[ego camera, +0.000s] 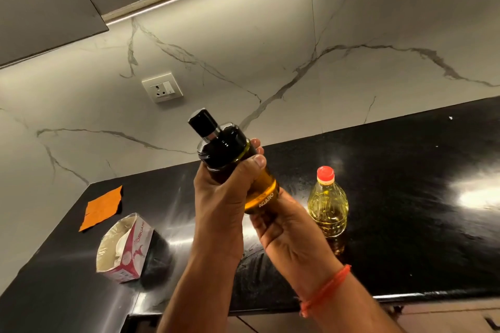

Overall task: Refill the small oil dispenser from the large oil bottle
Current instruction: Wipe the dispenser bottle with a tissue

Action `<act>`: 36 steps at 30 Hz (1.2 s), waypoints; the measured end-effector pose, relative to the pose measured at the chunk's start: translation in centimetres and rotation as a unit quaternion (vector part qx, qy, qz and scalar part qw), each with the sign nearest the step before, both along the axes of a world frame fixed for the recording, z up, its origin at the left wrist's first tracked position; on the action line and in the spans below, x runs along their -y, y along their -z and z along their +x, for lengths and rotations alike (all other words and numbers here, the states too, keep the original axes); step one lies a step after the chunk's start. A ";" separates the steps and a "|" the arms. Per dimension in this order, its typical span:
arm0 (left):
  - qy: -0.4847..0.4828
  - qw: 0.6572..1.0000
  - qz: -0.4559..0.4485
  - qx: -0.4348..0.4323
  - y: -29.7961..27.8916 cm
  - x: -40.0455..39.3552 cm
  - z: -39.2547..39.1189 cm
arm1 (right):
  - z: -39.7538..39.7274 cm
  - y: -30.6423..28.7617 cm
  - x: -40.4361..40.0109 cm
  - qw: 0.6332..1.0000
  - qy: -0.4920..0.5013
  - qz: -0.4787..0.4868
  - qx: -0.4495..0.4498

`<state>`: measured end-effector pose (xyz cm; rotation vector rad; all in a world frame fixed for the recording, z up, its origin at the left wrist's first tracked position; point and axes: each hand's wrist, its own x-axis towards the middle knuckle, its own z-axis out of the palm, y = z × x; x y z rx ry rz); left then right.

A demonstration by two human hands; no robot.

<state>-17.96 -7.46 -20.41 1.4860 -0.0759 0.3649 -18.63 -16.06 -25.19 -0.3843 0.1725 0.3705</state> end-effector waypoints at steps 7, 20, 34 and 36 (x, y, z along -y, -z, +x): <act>-0.013 1.000 -0.014 0.004 0.5 -0.9 0.4 | -2.1 0.7 0.6 0.999 0.027 -0.039 -0.020; 0.073 0.997 0.022 0.015 1.0 -0.5 -0.8 | 1.2 -2.4 3.2 0.801 0.248 -0.417 0.351; 0.090 0.996 -0.008 0.006 0.8 -1.5 -1.0 | 0.0 -1.6 2.7 0.570 0.374 -0.578 0.448; 0.096 0.995 -0.007 0.008 0.9 -1.4 -1.2 | 1.1 -2.2 3.0 0.635 0.334 -0.541 0.438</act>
